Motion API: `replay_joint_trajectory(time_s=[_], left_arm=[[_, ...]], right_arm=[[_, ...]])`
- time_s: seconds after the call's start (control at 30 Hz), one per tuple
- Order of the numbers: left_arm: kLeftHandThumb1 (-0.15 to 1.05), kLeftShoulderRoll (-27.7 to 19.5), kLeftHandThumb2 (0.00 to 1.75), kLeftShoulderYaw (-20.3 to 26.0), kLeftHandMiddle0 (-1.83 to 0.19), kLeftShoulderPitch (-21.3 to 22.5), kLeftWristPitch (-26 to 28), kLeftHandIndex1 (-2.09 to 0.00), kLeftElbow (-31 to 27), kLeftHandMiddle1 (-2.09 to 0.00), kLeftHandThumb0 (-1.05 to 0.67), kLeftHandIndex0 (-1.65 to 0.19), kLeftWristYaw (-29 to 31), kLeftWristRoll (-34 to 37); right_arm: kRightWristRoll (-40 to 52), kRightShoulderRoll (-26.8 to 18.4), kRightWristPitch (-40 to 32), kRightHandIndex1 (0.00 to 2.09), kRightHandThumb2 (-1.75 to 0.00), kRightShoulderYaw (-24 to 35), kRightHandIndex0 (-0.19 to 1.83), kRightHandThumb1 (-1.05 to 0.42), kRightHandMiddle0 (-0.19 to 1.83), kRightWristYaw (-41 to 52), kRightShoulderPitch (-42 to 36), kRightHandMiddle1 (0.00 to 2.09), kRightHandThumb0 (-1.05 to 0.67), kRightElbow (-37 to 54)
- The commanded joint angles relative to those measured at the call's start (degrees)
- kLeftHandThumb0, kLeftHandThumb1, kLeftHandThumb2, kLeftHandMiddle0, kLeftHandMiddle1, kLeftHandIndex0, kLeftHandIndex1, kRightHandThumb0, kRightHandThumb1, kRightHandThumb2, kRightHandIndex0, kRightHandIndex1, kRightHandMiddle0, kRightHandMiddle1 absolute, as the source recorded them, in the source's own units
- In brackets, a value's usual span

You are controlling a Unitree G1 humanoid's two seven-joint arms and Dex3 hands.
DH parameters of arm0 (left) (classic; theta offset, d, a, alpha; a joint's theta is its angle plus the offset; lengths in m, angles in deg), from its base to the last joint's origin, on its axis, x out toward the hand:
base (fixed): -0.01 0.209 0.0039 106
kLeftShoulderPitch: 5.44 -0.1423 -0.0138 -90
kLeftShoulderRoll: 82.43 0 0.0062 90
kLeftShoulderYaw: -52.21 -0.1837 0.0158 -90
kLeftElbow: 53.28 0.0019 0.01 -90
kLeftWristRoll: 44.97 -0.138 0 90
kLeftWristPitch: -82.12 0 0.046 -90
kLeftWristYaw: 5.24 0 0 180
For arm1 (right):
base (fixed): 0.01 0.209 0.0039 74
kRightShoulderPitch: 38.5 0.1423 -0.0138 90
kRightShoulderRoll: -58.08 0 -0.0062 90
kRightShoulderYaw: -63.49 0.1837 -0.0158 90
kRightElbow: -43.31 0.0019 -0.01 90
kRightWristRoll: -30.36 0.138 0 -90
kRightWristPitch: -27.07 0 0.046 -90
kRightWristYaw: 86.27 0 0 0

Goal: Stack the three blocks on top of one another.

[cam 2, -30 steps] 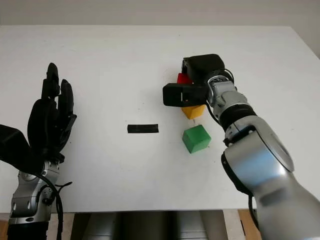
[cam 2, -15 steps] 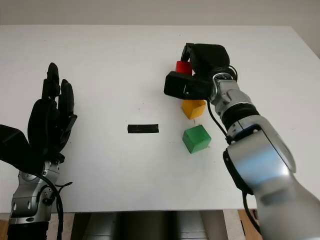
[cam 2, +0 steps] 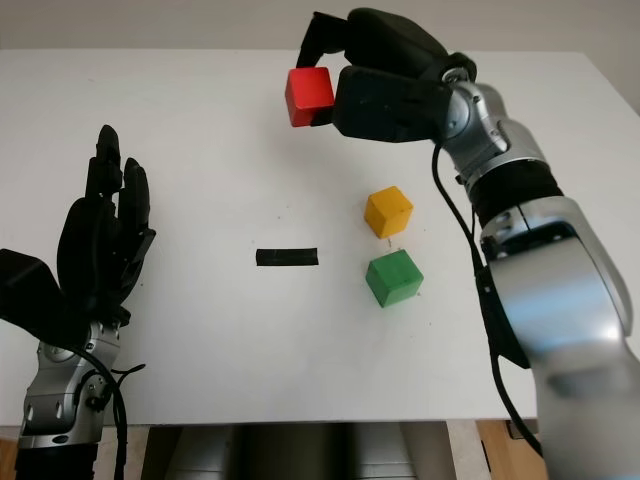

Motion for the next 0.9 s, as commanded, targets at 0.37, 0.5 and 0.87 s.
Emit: replay_joint_trajectory(time_s=[0.37,0.5,0.87], left_arm=[[1.05,0.68,0.48,-0.7,0.19,1.12,-0.26,-0.06,0.04,-0.05,-0.69,0.14,-0.74,-0.87],[1.05,0.89,0.48,-0.62,0.19,0.97,-0.41,-0.06,-0.03,-0.05,-0.7,0.14,-0.8,-0.75],[1.05,1.36,0.49,-0.66,0.19,0.74,-0.1,-0.05,-0.16,-0.05,-0.68,0.15,-1.54,-0.75]], right_arm=[[4.59,0.12,4.08,0.27,-0.05,-0.31,0.32,-0.92,0.43,16.81,-6.29,1.36,-0.34,9.14],[4.26,1.1,3.93,0.24,-0.06,-1.14,0.31,-0.93,0.42,19.53,-7.22,1.37,-0.37,9.77],[-0.62,4.67,7.3,0.23,-0.06,-4.88,0.34,-0.93,0.43,17.58,-8.46,1.5,-0.42,5.97]])
